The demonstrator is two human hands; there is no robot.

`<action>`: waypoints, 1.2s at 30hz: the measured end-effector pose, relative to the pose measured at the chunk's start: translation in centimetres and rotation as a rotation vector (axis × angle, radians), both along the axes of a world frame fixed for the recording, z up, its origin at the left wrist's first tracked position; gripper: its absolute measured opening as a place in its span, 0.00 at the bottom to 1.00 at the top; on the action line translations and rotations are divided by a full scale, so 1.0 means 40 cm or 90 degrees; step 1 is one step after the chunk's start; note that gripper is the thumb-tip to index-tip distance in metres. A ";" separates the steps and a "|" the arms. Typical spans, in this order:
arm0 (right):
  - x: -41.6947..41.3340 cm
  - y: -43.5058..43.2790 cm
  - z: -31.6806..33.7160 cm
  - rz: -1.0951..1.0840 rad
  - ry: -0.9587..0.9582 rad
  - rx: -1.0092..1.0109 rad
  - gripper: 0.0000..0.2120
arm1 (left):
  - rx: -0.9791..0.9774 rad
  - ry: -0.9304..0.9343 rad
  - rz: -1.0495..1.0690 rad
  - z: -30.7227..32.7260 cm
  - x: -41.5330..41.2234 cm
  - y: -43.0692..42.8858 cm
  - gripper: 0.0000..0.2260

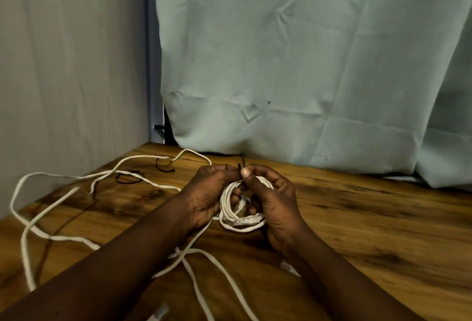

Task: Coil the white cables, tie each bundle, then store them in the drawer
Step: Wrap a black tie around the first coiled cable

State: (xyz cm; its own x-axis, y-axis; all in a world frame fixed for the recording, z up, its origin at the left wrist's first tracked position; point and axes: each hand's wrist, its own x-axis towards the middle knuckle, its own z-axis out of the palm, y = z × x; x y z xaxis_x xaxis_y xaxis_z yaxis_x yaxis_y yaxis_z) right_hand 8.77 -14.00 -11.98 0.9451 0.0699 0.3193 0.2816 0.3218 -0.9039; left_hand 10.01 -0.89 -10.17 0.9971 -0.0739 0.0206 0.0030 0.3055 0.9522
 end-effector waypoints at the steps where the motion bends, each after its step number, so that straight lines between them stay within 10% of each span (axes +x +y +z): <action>1: 0.000 0.000 -0.001 0.007 0.004 0.004 0.03 | 0.005 -0.008 0.004 -0.002 0.000 0.001 0.04; 10: 0.020 -0.011 -0.011 0.045 0.071 0.055 0.13 | -0.004 -0.190 0.116 -0.002 0.014 -0.007 0.05; 15: 0.019 -0.016 -0.002 0.100 0.084 0.063 0.03 | 0.146 -0.275 0.130 0.008 0.013 0.043 0.08; 36: 0.000 -0.014 0.000 0.081 0.048 -0.016 0.07 | 0.270 -0.337 0.080 0.030 0.007 0.088 0.07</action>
State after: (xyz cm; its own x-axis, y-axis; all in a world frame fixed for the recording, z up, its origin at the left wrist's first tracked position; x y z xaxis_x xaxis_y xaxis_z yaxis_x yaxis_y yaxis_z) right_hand 8.78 -14.55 -11.97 0.9492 0.1975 0.2450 0.1716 0.3278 -0.9290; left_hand 10.30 2.63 -8.97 0.8622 -0.0679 0.5019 -0.5065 -0.1261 0.8530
